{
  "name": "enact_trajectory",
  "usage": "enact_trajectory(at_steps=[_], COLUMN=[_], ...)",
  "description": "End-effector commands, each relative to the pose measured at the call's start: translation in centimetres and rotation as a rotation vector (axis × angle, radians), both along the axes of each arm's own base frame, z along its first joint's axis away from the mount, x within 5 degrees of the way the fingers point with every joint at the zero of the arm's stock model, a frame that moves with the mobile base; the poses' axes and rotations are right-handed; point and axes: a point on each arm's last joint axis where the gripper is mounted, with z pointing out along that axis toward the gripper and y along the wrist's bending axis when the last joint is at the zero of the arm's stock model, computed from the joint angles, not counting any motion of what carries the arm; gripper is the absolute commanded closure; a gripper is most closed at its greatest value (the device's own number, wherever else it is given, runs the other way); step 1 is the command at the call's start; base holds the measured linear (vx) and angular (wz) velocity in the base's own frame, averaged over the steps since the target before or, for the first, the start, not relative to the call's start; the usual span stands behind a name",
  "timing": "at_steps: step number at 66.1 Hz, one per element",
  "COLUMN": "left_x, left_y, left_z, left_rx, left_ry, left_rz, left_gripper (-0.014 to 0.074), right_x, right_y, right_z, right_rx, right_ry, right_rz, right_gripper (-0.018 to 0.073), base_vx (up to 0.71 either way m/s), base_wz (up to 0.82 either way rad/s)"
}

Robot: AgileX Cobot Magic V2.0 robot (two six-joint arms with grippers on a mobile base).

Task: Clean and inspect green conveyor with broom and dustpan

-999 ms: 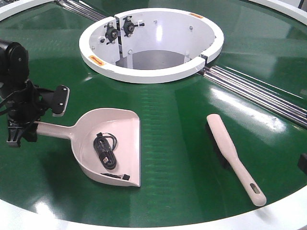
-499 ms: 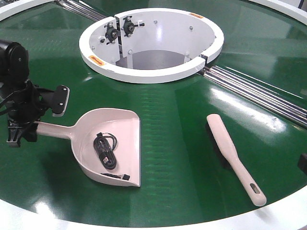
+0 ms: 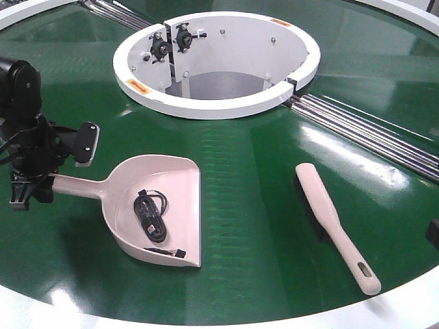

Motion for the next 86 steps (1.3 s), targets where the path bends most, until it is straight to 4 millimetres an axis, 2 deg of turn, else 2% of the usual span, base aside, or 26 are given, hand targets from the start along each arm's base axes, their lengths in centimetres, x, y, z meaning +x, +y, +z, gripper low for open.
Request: enact_trajectory(at_steps=[1, 36, 47, 58, 69, 86], left_x=[-0.69, -0.61, -0.57, -0.43, -0.40, -0.40], left_y=[-0.36, -0.33, -0.34, -0.27, -0.29, -0.30], left_z=[2.98, 2.99, 2.99, 3.02, 3.02, 3.02], left_rx=[-0.026, -0.026, -0.028, -0.028, -0.033, -0.037], left_ry=[-0.061, -0.069, -0.074, -0.098, -0.103, -0.106], left_rz=[0.015, 0.014, 0.017, 0.096, 0.116, 0.141], left_gripper=[0.0603, 0.0589, 0.0551, 0.0489, 0.0379, 0.0058], right_x=[0.07, 0.07, 0.06, 0.05, 0.05, 0.05], right_y=[-0.10, -0.10, -0.09, -0.08, -0.08, -0.08], right_z=[1.47, 1.46, 1.34, 1.24, 1.23, 1.22], right_rx=[0.003, 0.003, 0.001, -0.001, -0.001, -0.002], right_ry=[-0.095, -0.094, -0.082, -0.070, -0.069, -0.068], right_rz=[-0.009, -0.009, -0.008, -0.006, -0.006, -0.006], right_gripper=[0.0567, 0.0567, 0.0567, 0.0567, 0.0567, 0.0567], base_vx=[0.00, 0.00, 0.00, 0.00, 0.00, 0.00], base_wz=[0.00, 0.00, 0.00, 0.00, 0.00, 0.00])
